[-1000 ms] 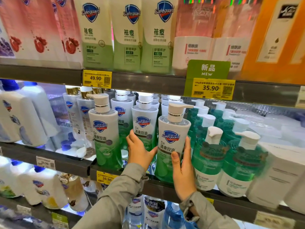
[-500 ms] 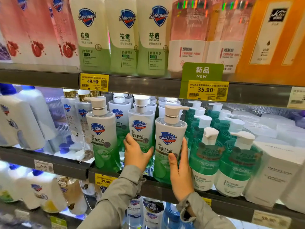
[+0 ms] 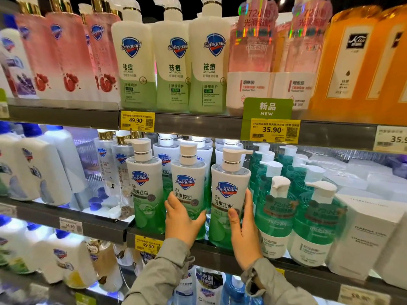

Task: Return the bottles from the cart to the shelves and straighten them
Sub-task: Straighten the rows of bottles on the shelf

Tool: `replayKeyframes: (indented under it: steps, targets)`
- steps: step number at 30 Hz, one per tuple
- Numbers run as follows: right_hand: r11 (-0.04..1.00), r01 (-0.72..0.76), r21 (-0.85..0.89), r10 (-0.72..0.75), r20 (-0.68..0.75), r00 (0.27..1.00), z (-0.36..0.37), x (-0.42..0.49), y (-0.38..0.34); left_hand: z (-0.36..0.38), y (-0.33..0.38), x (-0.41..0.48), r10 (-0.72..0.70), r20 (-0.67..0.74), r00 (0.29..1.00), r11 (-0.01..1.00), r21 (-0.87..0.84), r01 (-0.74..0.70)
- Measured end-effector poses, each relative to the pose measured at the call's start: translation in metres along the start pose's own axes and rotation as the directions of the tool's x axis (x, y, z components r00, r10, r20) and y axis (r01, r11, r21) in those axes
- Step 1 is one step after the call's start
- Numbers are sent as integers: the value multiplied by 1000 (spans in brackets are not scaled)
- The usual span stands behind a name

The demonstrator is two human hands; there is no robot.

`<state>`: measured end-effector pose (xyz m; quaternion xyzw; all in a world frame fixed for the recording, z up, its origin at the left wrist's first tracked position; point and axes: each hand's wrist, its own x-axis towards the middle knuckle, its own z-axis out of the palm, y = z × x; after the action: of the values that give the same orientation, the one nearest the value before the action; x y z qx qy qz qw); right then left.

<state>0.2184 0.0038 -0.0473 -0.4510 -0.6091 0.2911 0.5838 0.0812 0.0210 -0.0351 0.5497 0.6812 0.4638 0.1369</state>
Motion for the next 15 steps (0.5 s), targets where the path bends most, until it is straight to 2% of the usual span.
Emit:
replayKeyframes:
  steps: [15]
  targets:
    - [1000, -31, 1, 31, 14, 999, -2, -5, -5, -8, 0, -8, -2, -1, 1000, 999, 36, 2]
